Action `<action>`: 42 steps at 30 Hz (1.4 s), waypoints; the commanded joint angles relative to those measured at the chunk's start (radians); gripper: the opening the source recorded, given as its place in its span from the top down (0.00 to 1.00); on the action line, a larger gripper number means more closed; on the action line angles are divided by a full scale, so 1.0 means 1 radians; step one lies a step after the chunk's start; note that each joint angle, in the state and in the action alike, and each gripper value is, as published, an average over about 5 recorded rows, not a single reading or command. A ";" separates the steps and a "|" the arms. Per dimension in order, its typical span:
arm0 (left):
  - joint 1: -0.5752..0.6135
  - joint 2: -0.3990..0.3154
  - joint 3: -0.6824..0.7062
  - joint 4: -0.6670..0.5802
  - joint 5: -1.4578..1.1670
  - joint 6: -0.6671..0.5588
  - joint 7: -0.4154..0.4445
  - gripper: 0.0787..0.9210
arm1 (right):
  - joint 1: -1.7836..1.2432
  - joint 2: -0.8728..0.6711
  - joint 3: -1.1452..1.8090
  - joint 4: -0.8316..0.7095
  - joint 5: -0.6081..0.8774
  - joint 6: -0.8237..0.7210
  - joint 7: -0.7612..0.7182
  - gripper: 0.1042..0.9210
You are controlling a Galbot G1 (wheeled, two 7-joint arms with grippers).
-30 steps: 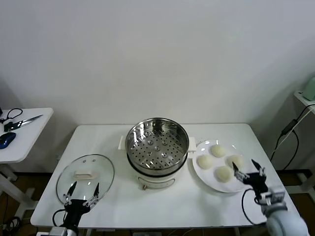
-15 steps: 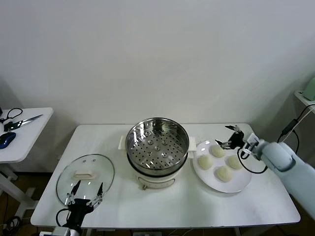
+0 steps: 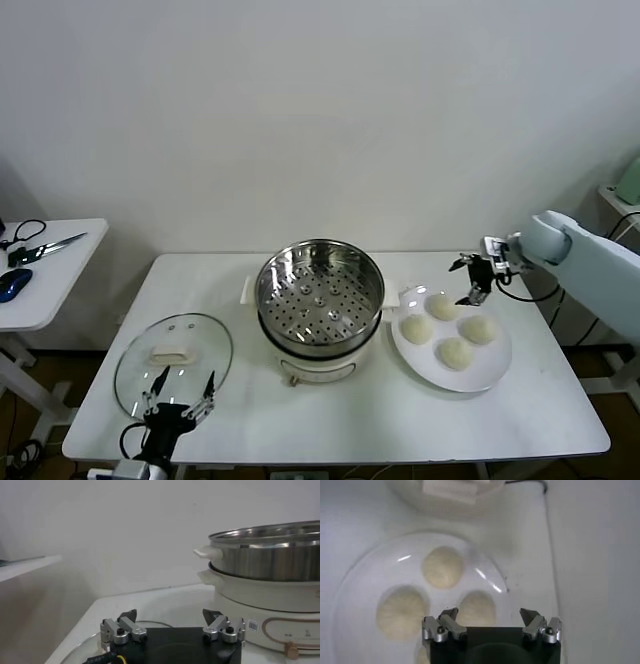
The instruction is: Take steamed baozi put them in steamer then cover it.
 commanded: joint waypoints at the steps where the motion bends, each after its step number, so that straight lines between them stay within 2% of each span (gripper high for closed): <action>1: 0.002 0.000 -0.003 0.000 0.006 -0.001 0.001 0.12 | 0.102 0.134 -0.173 -0.199 -0.016 0.039 -0.101 0.12; 9: 0.014 -0.001 -0.019 0.006 0.006 -0.007 0.000 0.12 | -0.061 0.233 -0.019 -0.339 -0.090 0.060 -0.042 0.12; 21: 0.030 -0.011 -0.015 -0.002 0.013 -0.010 -0.002 0.12 | -0.158 0.298 0.120 -0.412 -0.184 0.070 0.007 0.12; 31: 0.032 -0.016 -0.014 -0.011 0.017 -0.008 -0.006 0.12 | -0.152 0.298 0.139 -0.412 -0.218 0.077 0.012 0.26; 36: 0.032 -0.021 -0.012 -0.013 0.019 -0.007 -0.009 0.12 | -0.082 0.270 0.089 -0.347 -0.153 0.077 -0.001 0.27; 42: 0.030 -0.020 -0.008 -0.012 0.021 -0.007 -0.017 0.12 | 0.229 0.213 -0.203 -0.150 0.046 0.108 -0.037 0.28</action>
